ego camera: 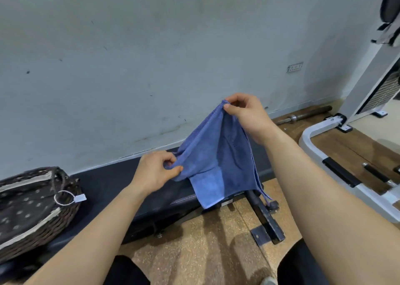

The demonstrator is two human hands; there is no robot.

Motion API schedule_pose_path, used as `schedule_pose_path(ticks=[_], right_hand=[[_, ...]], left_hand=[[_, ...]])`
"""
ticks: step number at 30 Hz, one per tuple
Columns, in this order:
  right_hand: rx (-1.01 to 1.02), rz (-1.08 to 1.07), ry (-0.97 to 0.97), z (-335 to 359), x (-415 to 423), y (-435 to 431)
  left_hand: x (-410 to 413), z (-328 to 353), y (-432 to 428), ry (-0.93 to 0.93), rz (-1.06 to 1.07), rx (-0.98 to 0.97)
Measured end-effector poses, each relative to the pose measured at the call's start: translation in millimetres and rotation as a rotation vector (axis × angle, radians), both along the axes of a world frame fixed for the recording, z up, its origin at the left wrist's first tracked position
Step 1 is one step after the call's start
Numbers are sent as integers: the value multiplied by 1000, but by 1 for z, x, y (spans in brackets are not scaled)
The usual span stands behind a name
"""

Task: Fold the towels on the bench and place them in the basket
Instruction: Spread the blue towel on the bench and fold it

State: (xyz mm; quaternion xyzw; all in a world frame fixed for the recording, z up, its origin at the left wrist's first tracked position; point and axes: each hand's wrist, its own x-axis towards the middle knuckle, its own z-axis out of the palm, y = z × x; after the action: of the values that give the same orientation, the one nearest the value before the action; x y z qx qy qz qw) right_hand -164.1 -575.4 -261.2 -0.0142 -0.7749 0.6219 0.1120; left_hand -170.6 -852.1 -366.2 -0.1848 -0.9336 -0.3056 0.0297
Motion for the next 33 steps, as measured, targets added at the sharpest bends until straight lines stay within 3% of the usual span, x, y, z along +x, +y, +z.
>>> schedule_pose_path(ticks=[4, 6, 9, 14, 18, 25, 29, 33], right_hand=[[-95, -12, 15, 20, 3, -23], [-112, -31, 4, 25, 4, -28], [-67, -36, -23, 22, 5, -34], [-56, -100, -57, 9, 8, -40], [-68, -79, -87, 4, 11, -47], [94, -85, -149, -27, 18, -45], [-10, -75, -200, -39, 15, -41], [-17, -134, -216, -52, -4, -35]], left_hand=[[21, -9, -41, 42, 6, -269], [31, -11, -58, 26, 47, -280], [43, -7, -85, -26, 171, -77], [51, 25, -109, -81, 427, 440], [49, 57, -121, -4, 481, 701], [42, 77, -127, 16, 474, 701], [33, 71, -117, 21, 477, 725], [10, 51, -107, 21, 509, 576]])
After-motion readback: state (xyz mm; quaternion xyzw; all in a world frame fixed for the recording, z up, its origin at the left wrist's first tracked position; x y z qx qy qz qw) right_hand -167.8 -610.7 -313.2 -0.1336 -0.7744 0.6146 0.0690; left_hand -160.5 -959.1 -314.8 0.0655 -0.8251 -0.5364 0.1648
